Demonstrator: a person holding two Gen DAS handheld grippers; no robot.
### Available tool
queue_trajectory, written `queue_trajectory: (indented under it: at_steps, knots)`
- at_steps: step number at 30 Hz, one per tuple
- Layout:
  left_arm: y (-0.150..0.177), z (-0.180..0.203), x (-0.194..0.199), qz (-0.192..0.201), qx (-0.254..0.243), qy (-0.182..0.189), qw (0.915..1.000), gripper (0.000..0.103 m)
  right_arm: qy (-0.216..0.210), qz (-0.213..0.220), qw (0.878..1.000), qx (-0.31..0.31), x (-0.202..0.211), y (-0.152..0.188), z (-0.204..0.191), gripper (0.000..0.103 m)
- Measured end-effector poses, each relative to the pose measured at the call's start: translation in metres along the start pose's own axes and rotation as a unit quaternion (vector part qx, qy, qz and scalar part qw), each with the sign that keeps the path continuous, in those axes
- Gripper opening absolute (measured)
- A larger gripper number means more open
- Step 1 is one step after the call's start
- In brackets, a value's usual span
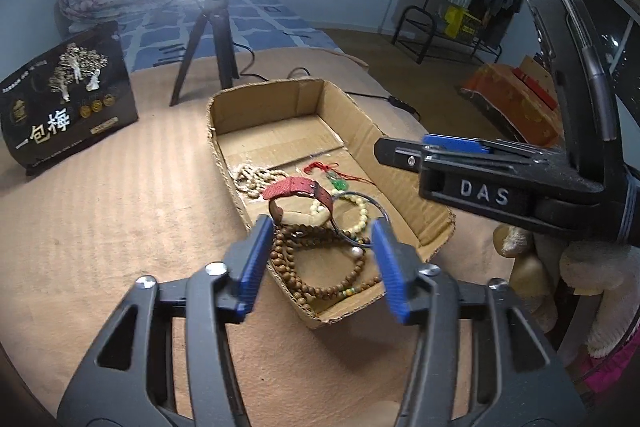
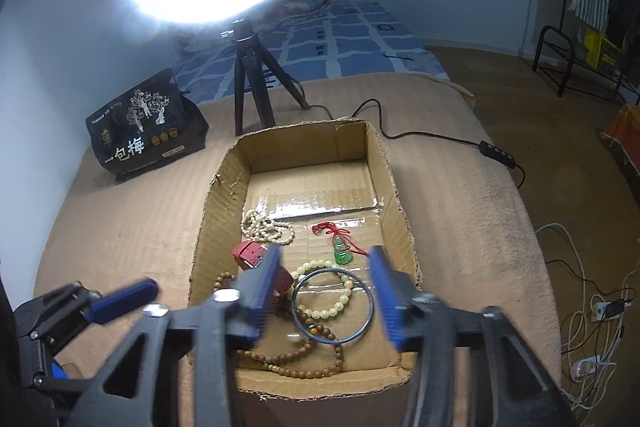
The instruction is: Organize jewelry
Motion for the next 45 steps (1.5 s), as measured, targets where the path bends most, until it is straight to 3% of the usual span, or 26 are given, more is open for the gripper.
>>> queue_trajectory:
  at_steps: [1,6,15,27,36,40,45]
  knots:
    - [0.0,-0.001,0.0,-0.001,-0.001,-0.002,1.0,0.054,0.003,0.004,1.0,0.0,0.001,-0.001,0.0,0.074]
    - [0.001,-0.004,0.0,-0.006,0.002,-0.01,0.9999,0.061,0.012,0.013,1.0,-0.005,0.004,-0.004,0.001,0.086]
    - [0.001,-0.005,0.007,-0.002,0.001,-0.023,0.9997,0.063,0.044,0.021,0.999,0.001,0.013,-0.005,0.003,0.098]
    - [0.0,0.002,0.034,0.019,-0.01,-0.029,0.9994,0.064,0.054,0.049,0.997,0.003,0.047,-0.009,-0.002,0.099]
    - [0.0,-0.001,0.08,0.05,-0.003,-0.031,0.9982,0.064,0.057,0.08,0.995,0.011,0.09,-0.006,-0.016,0.099]
    - [0.005,-0.001,0.103,0.063,0.004,-0.032,0.9975,0.075,0.058,0.095,0.994,0.018,0.112,-0.003,-0.023,0.099]
    - [0.014,0.001,0.125,0.072,-0.01,-0.048,0.9962,0.077,0.07,0.12,0.99,0.029,0.137,0.003,-0.029,0.101]
Point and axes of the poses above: each gripper's, at about its wrist camera, not at the fingertips, and x roughly against the way its jaws point, z to its right, y to its underside, the point moved 8 cm from there along -x, roughly the way its jaws point, and after that the axes turned 2 degrees about -x, right-handed, at the moved point
